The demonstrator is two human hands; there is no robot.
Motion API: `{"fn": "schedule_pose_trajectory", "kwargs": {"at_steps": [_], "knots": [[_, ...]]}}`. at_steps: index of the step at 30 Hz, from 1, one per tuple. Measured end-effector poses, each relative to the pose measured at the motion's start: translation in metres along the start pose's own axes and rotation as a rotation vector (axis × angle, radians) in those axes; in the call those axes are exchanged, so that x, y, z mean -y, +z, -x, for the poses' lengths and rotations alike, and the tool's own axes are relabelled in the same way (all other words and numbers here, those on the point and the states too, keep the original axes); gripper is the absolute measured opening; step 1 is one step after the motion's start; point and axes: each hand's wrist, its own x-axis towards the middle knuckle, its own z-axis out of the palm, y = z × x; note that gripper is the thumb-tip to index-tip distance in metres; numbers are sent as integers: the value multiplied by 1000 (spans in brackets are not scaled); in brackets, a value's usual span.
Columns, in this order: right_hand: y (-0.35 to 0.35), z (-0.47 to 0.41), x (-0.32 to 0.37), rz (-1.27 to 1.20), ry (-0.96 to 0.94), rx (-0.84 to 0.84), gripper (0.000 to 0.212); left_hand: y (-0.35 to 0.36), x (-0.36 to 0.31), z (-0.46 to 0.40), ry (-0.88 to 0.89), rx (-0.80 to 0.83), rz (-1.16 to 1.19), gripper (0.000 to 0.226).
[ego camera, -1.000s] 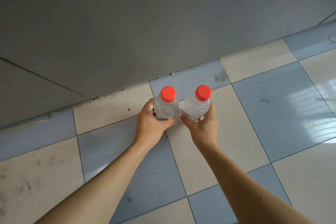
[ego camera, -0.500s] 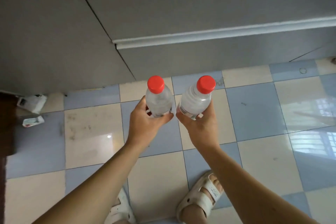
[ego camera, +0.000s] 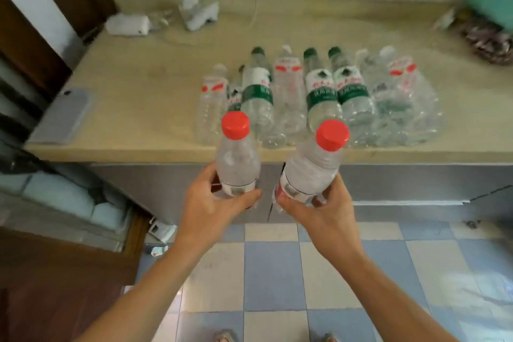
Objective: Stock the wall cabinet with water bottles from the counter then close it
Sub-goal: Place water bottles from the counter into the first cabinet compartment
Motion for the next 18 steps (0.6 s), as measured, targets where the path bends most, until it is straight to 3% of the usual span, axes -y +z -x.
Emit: {"fn": "schedule_pose_trajectory", "kwargs": {"at_steps": [9, 18], "knots": [[59, -47, 262, -32, -366, 60, 55, -137, -235, -62, 408, -117, 1, 51], [72, -132, 431, -58, -626, 69, 53, -195, -390, -140, 631, -289, 36, 54]]}}
